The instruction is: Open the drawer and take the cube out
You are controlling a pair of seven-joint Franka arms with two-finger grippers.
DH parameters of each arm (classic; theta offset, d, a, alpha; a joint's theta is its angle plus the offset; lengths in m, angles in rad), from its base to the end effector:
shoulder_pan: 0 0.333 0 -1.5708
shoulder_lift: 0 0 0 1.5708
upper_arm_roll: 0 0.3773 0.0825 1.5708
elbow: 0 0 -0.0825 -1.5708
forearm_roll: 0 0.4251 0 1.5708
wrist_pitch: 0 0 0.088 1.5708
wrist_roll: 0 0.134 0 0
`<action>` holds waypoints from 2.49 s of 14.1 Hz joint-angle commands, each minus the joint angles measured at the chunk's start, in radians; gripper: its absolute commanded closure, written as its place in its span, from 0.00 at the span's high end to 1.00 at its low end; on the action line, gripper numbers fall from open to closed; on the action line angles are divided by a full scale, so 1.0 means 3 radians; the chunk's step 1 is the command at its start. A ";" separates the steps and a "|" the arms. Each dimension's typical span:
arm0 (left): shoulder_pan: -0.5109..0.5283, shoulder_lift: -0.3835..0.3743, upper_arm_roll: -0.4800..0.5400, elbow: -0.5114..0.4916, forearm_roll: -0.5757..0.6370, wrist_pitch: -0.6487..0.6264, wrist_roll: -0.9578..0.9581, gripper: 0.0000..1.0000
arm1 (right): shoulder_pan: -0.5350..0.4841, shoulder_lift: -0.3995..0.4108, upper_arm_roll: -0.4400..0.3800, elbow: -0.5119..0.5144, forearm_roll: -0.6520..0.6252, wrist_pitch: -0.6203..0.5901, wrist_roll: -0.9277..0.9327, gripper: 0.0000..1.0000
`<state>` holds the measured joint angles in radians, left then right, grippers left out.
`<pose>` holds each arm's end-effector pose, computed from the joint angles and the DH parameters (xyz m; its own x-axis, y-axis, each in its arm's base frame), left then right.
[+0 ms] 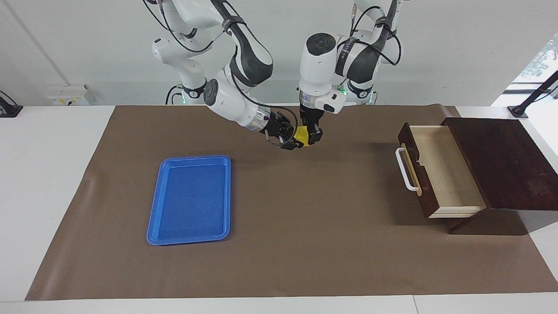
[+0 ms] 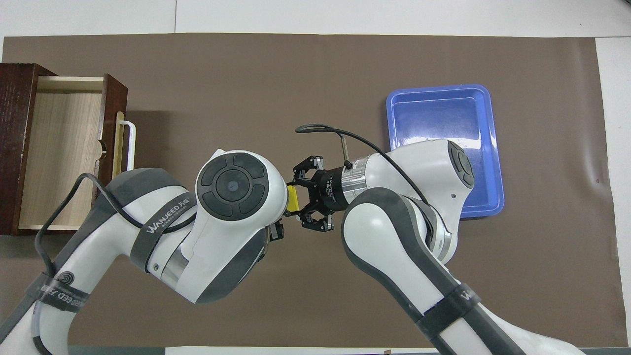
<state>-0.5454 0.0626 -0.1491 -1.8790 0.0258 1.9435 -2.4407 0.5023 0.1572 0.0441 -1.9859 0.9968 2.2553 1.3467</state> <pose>0.4791 -0.3938 0.4938 -0.1656 0.9862 0.0076 0.9861 0.1655 0.0129 0.5408 0.3751 0.4274 0.1137 -0.6826 -0.7219 -0.9902 -0.1368 -0.0266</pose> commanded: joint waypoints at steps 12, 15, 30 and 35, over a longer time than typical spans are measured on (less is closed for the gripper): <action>0.1126 -0.0045 0.0047 -0.0113 -0.0004 0.0036 0.1220 1.00 | -0.0870 0.0140 0.0001 0.0213 -0.0274 -0.0129 -0.0193 0.00; 0.1607 -0.0025 0.0047 -0.0189 0.0021 0.0281 0.1804 1.00 | -0.1361 0.0247 -0.0004 0.0218 -0.0311 -0.0297 -0.0448 0.00; 0.2590 0.0149 0.0047 -0.0251 0.0292 0.0772 0.3257 1.00 | -0.1966 0.0780 -0.0040 0.0091 -0.0480 -0.0119 -0.1043 0.00; 0.2713 0.0149 0.0057 -0.0231 0.0313 0.0757 0.3487 1.00 | -0.1961 0.0749 -0.0040 -0.0053 -0.0485 -0.0078 -0.1257 0.00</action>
<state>0.2453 0.1062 -0.1291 -1.9416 0.0944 2.1579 -1.4210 -0.0828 0.3962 0.0265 -1.9763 0.8656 2.2108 1.0151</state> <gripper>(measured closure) 0.000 0.449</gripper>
